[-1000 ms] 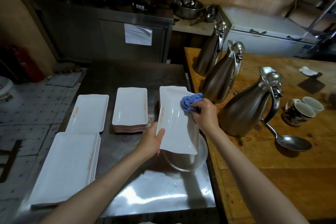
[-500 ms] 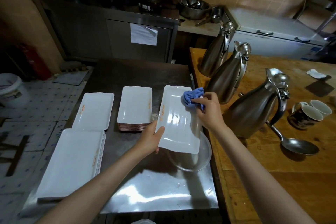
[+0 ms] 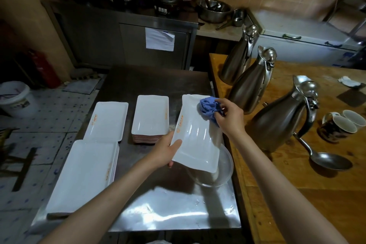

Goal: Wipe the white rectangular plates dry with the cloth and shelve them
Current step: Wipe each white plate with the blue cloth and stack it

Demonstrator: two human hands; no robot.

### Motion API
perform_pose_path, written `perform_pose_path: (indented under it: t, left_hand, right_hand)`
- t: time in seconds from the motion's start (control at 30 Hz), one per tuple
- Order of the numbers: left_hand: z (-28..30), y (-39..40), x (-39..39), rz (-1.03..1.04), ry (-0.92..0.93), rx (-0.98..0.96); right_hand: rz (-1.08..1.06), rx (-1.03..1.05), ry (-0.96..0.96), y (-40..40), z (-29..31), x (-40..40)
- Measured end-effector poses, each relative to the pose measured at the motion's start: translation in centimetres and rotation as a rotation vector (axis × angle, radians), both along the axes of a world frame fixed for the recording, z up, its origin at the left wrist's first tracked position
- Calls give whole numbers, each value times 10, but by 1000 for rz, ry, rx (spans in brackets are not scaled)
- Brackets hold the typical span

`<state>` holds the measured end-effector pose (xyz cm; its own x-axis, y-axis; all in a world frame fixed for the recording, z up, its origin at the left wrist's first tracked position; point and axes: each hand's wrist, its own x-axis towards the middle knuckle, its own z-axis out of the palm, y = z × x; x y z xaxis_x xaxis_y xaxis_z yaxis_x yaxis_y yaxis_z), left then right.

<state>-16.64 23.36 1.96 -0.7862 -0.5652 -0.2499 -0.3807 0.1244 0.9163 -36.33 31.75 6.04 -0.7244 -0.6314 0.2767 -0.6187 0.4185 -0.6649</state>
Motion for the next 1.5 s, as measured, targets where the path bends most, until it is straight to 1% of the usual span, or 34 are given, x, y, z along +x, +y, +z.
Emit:
perform_pose_path:
  t: [0.17, 0.3, 0.47, 0.63, 0.77, 0.9, 1.03, 1.23, 1.33, 1.5]
  left_hand:
    - [1, 2, 1, -20, 7, 13]
    - [2, 0, 2, -41, -3, 8]
    - [3, -2, 1, -53, -21, 10]
    - [2, -3, 2, -28, -9, 26]
    - [5, -4, 2, -2, -3, 50]
    - [5, -6, 2, 30, 29, 86]
    - [5, -10, 4, 43, 39, 67]
    - [2, -12, 6, 69, 97, 105]
    - [0, -15, 7, 92, 117, 115]
    - [-6, -17, 9, 120, 154, 115]
  right_hand:
    - [-29, 26, 35, -7, 0, 1]
    - [-25, 29, 16, -11, 1, 3]
    - [28, 67, -37, -15, 2, 10]
    - [125, 123, -89, -17, 7, 15]
    - [151, 166, -112, -17, 4, 26]
    - [184, 199, -102, -15, 0, 39]
    - [227, 228, -95, -11, -1, 50]
    - [361, 274, -45, -1, 0, 65]
    - [438, 328, -19, 3, -1, 72]
    - [490, 411, 11, 6, 1, 72]
